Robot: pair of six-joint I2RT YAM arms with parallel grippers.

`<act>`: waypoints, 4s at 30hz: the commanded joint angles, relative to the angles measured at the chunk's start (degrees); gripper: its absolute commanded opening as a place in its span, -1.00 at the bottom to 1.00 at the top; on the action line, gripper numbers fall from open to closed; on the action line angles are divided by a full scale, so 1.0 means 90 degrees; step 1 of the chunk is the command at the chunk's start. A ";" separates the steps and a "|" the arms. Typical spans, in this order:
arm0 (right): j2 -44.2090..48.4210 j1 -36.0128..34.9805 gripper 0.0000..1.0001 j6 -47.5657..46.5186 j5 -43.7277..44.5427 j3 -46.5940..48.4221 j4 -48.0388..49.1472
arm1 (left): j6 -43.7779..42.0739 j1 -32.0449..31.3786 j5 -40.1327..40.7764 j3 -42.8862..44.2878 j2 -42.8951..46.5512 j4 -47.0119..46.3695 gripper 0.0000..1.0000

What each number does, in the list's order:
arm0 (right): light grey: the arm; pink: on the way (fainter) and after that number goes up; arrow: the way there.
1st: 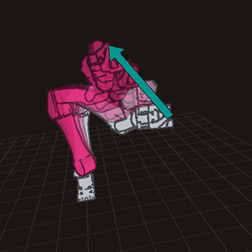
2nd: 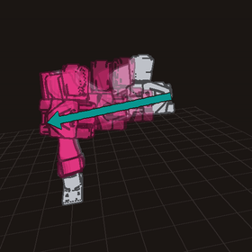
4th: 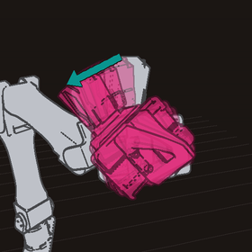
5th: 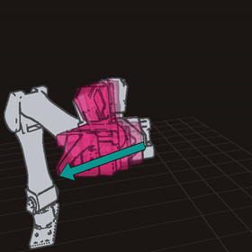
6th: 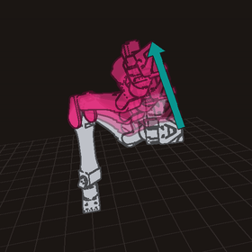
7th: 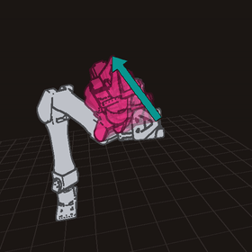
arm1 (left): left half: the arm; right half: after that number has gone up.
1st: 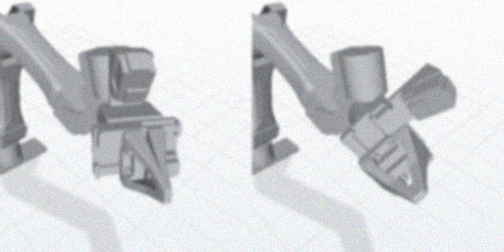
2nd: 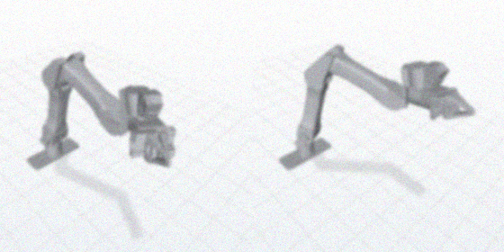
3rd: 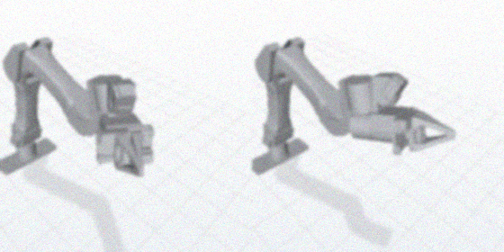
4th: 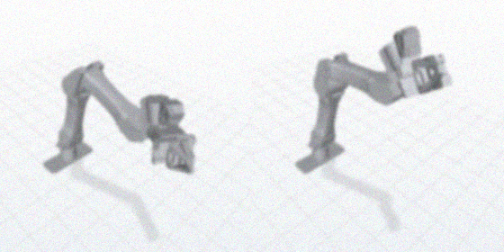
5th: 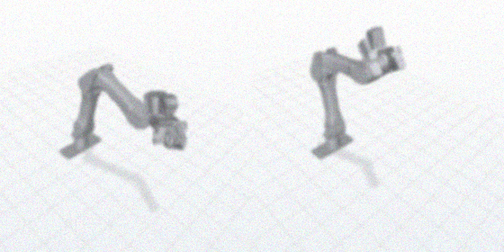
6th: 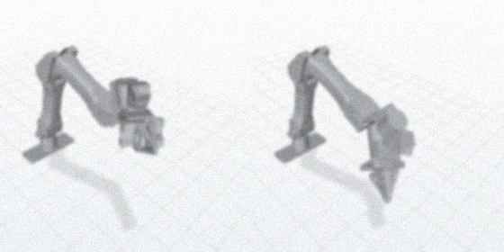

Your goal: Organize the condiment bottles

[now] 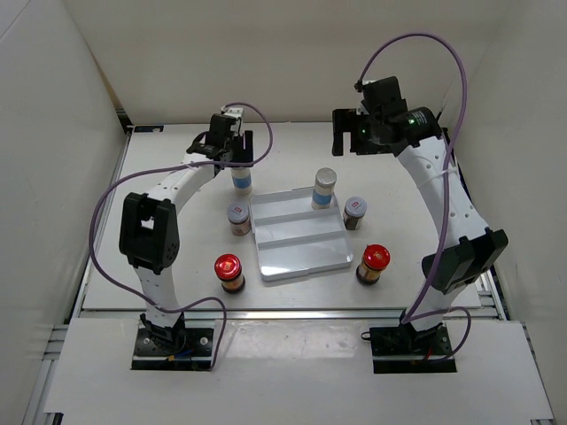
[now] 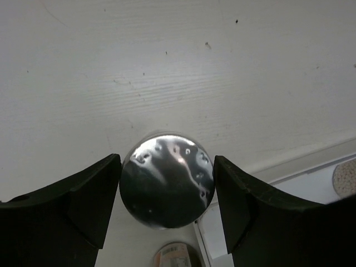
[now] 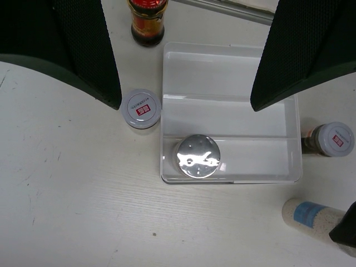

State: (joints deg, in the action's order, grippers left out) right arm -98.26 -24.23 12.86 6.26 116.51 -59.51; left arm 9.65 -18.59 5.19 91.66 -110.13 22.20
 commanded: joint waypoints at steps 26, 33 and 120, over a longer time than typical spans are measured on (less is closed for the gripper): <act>0.0741 0.0084 1.00 0.0054 0.0544 -0.1010 0.0196 | -0.0447 -0.0170 -0.0126 0.0246 0.2274 -0.0083 -0.58; 0.0995 0.0583 1.00 0.0524 0.0378 -0.1646 0.0196 | -0.0389 -0.1321 -0.0411 -0.0388 0.2948 0.0307 -0.63; 0.1181 0.1100 1.00 0.0407 -0.0569 -0.2984 0.0430 | -0.0193 -0.1860 0.1044 -0.2127 0.2412 -0.0318 0.92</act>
State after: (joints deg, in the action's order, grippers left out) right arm -87.57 -14.37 17.32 1.45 89.45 -56.84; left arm 8.12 -35.62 13.15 70.96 -88.16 19.27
